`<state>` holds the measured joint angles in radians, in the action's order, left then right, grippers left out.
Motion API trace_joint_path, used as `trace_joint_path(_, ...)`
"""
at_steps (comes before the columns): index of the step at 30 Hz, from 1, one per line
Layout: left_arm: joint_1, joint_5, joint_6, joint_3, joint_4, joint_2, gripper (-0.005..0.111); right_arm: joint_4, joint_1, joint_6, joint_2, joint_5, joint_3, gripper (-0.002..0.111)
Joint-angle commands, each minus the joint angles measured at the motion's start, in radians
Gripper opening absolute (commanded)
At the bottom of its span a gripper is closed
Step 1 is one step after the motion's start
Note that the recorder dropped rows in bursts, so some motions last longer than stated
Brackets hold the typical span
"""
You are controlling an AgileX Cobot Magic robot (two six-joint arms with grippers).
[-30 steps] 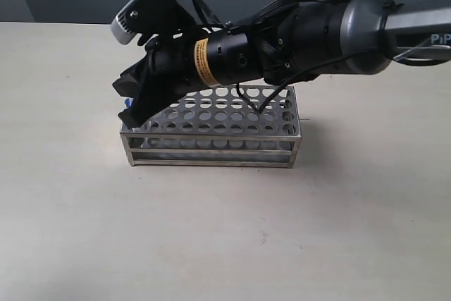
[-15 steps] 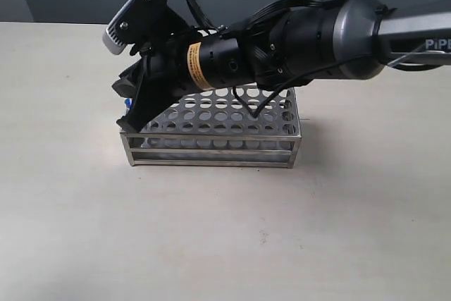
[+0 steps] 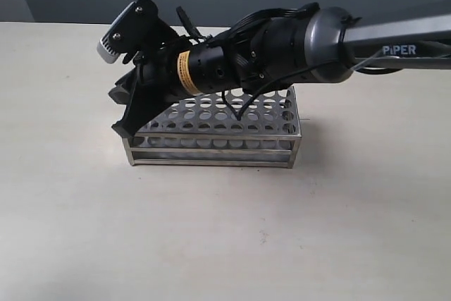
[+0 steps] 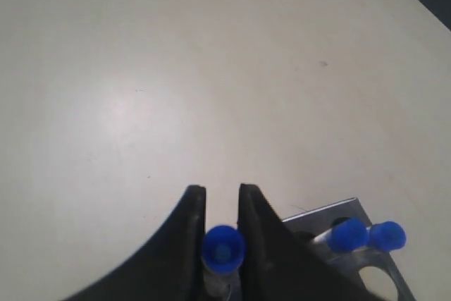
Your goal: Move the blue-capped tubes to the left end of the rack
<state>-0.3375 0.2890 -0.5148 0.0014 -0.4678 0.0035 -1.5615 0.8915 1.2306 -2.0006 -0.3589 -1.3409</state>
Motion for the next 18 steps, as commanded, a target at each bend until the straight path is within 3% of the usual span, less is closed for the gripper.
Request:
trace_joint_path(1,-0.001,0.001,-0.002,-0.001,-0.001,-0.004,0.001,-0.002,0.000,0.000,0.002,0.016,-0.010,0.023)
trace_joint_path(4,-0.001,0.001,-0.002,-0.001,-0.001,-0.004,0.001,-0.002,0.000,0.000,0.002,0.016,-0.010,0.036)
trace_joint_path(9,-0.001,0.001,-0.002,-0.001,-0.001,-0.004,0.001,-0.002,0.000,0.000,0.009,0.020,-0.010,0.038)
trace_joint_path(11,-0.001,0.003,-0.002,-0.001,-0.001,-0.004,0.001,0.013,-0.006,0.033,0.057,0.116,-0.010,0.031)
trace_joint_path(12,-0.001,0.003,-0.002,-0.001,-0.001,-0.004,0.001,0.036,-0.020,0.035,0.119,0.219,-0.010,0.015)
trace_joint_path(14,-0.001,0.003,-0.002,-0.001,-0.001,-0.004,0.001,0.066,-0.092,0.035,0.223,0.321,-0.006,0.000)
trace_joint_path(18,-0.001,0.003,-0.002,-0.001,-0.001,-0.004,0.001,0.117,-0.371,0.047,0.495,0.350,0.154,0.000)
